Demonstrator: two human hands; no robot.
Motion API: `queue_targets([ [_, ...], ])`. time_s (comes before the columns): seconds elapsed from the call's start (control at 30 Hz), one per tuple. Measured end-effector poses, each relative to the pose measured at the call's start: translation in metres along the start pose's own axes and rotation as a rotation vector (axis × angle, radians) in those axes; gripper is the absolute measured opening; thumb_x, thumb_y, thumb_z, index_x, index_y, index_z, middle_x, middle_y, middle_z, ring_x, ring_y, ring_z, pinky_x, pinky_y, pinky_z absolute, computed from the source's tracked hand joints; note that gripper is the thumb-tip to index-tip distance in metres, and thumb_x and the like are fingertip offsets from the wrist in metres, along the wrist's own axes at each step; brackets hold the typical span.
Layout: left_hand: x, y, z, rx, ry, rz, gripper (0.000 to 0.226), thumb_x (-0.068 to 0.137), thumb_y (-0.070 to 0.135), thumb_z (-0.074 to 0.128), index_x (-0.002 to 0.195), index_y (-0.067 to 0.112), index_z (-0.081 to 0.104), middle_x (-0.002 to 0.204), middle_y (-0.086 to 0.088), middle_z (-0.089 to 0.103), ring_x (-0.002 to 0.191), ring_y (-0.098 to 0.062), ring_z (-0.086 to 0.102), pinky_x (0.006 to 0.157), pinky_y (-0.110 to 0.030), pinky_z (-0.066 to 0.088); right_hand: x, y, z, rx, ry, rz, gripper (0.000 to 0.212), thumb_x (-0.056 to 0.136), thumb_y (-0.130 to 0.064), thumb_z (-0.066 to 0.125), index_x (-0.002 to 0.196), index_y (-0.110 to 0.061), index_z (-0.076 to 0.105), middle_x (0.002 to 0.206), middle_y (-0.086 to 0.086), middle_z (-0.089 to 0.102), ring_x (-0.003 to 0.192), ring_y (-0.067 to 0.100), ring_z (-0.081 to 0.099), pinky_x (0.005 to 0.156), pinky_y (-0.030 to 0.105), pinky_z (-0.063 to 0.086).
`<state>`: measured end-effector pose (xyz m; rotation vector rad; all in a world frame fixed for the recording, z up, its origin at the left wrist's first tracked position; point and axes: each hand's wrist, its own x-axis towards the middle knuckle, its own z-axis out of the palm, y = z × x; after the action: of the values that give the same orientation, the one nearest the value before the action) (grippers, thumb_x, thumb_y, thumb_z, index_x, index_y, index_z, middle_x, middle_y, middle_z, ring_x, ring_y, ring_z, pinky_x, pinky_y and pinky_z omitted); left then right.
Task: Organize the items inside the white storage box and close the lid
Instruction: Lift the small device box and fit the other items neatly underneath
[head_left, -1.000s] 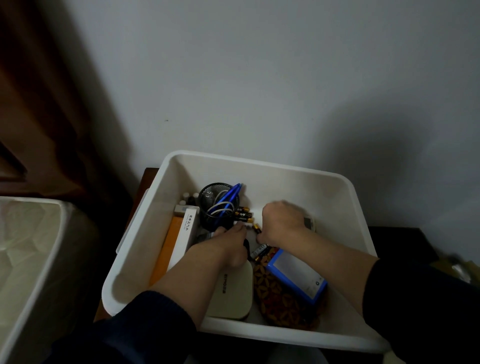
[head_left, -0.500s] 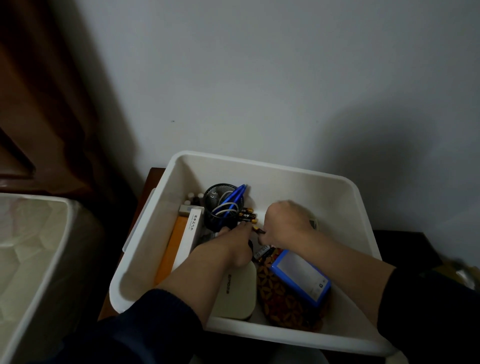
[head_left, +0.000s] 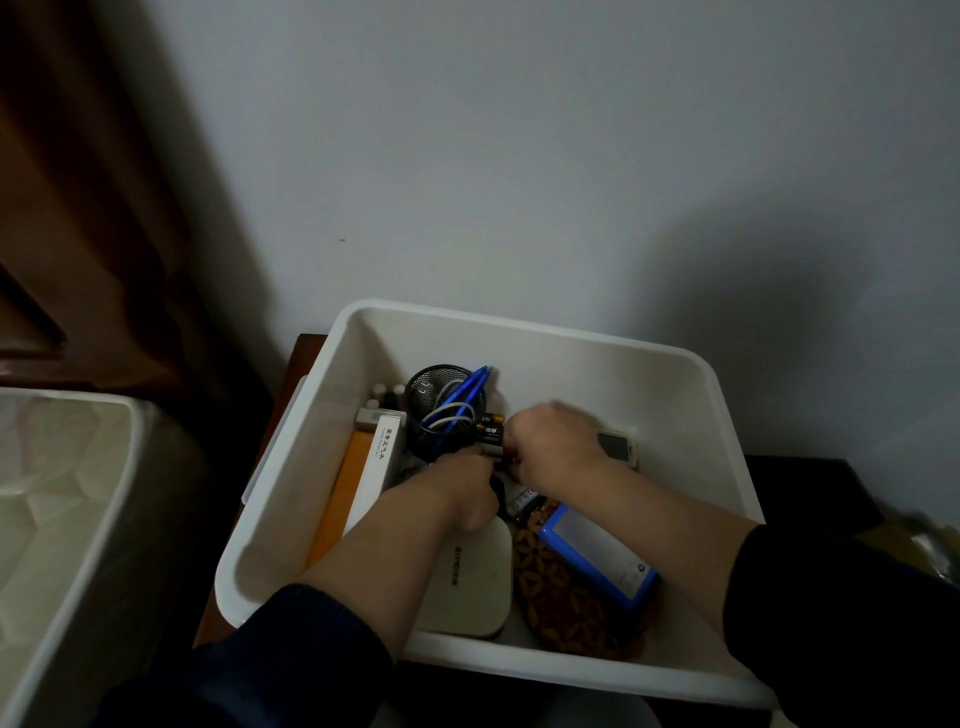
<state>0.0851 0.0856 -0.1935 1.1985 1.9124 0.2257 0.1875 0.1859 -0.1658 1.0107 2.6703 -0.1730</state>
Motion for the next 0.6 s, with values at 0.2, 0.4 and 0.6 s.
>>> queue_targets([
  [0.2, -0.003, 0.004, 0.001, 0.045, 0.004, 0.015, 0.056, 0.101, 0.017, 0.051, 0.157, 0.018, 0.044, 0.159, -0.009, 0.044, 0.143, -0.031, 0.045, 0.119, -0.05, 0.041, -0.003, 0.003, 0.008, 0.33, 0.024, 0.089, 0.01, 0.09, -0.017, 0.078, 0.095, -0.025, 0.081, 0.092, -0.003, 0.072, 0.081, 0.017, 0.07, 0.077, 0.031, 0.062],
  [0.4, -0.002, 0.005, 0.001, 0.158, -0.005, 0.013, 0.053, 0.11, 0.025, 0.042, 0.16, 0.007, 0.039, 0.17, -0.008, 0.024, 0.151, -0.035, 0.029, 0.124, -0.048, 0.031, -0.008, 0.017, -0.01, 0.223, -0.039, 0.022, 0.012, 0.087, -0.02, 0.078, 0.094, -0.03, 0.08, 0.1, -0.008, 0.076, 0.095, 0.015, 0.071, 0.092, 0.032, 0.058],
  [0.6, -0.003, 0.006, 0.0, 0.233, -0.043, 0.011, 0.055, 0.109, 0.02, 0.042, 0.163, 0.012, 0.036, 0.174, -0.008, 0.013, 0.156, -0.041, 0.017, 0.128, -0.055, 0.021, -0.013, 0.018, -0.014, -0.058, -0.182, -0.215, 0.023, 0.081, -0.048, 0.081, 0.099, -0.034, 0.079, 0.096, -0.011, 0.073, 0.093, 0.015, 0.068, 0.073, 0.029, 0.055],
])
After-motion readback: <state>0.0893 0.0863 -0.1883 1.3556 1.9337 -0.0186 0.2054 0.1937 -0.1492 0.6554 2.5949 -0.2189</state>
